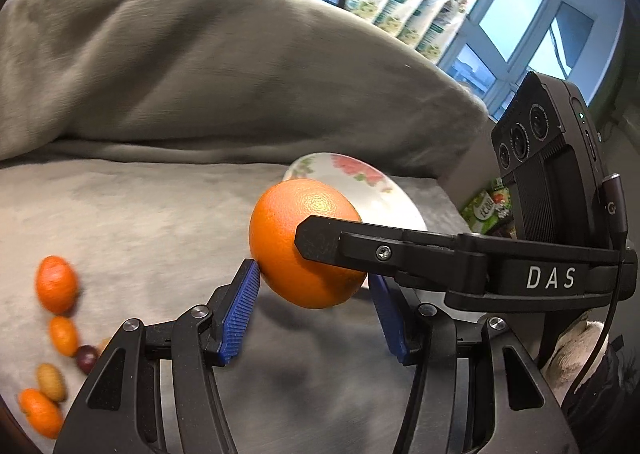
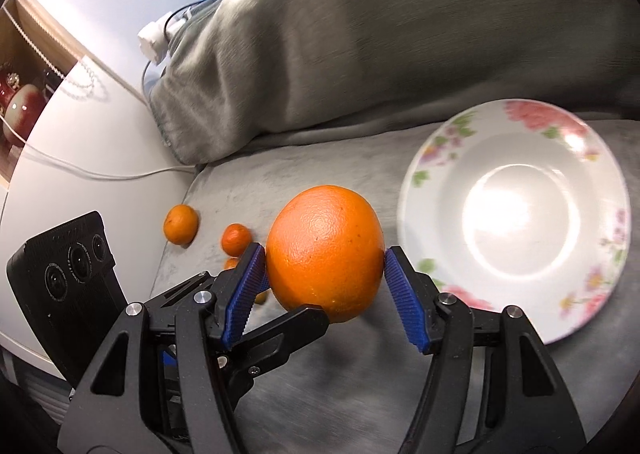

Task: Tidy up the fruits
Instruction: 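Carry the large orange over the white plate and open the right gripper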

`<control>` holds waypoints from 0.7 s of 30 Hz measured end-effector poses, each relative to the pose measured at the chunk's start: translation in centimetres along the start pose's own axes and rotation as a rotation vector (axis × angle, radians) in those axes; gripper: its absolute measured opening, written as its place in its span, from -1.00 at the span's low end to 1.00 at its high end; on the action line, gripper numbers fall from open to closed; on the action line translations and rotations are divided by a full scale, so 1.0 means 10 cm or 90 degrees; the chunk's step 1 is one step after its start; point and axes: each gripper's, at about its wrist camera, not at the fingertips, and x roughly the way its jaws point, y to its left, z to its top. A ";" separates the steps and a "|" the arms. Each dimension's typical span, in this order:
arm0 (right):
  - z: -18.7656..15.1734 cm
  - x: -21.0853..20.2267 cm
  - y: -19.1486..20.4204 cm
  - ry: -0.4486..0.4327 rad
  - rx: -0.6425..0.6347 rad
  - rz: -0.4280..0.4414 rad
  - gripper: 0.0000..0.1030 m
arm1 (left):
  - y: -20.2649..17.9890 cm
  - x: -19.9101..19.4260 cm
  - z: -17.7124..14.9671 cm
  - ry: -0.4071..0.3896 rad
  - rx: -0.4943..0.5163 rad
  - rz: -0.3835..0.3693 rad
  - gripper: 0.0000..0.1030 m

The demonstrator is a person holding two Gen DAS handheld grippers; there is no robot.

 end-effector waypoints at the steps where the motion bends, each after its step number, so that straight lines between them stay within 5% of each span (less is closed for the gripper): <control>1: 0.00 -0.04 -0.05 -0.003 0.002 -0.003 0.26 | -0.03 0.03 0.00 0.002 0.001 -0.004 0.06; 21: -0.03 -0.33 -0.50 -0.042 0.044 -0.037 0.26 | -0.38 0.38 0.03 0.036 0.040 -0.021 0.06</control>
